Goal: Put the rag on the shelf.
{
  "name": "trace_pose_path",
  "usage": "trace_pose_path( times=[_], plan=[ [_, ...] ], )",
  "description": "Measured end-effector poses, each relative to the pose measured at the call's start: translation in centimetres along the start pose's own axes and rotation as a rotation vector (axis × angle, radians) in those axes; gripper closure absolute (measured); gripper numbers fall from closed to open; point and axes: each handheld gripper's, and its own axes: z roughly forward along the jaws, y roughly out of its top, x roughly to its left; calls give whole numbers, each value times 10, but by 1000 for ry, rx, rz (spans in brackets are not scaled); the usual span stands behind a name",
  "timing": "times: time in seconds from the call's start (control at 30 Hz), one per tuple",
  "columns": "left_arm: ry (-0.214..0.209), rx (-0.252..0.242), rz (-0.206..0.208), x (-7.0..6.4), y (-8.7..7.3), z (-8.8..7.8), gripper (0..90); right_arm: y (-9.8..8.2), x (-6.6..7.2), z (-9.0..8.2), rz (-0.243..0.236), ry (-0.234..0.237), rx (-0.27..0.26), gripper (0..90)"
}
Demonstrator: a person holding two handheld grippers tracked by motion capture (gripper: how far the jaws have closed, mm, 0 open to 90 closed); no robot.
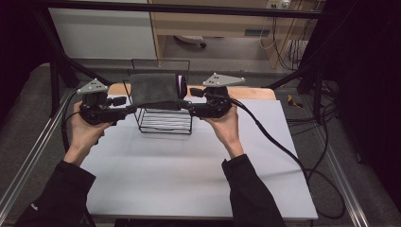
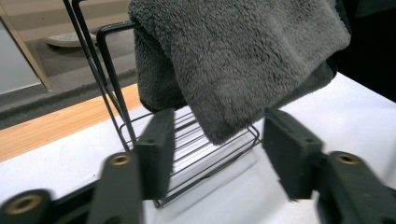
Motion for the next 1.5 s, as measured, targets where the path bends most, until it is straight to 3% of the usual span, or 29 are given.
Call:
trace_pose_path(
  times=[0.27, 0.43, 0.67, 1.0, 1.27, 1.37, 1.5],
  plan=[
    [6, 34, 42, -7, -17, 0, 197, -9, -8, -26, 38, -1, 14, 129],
    [9, 47, 44, -11, -31, 3, 115, -23, -16, -41, 53, -2, 36, 64],
    [-19, 67, 29, -14, -58, 12, 90, -59, -28, -56, 94, -1, 63, 32],
    [-73, 78, -3, -17, -112, 34, 99, -127, -40, -70, 153, 10, 112, 8],
    [-70, 106, -11, -17, -145, 41, 115, -184, -50, -87, 177, -18, 172, 7],
    [-74, 126, -9, -16, -155, 42, 120, -200, -53, -92, 184, -22, 208, 7],
    [-75, 145, -5, -16, -166, 42, 123, -218, -56, -101, 198, -25, 217, 6]
  ],
)
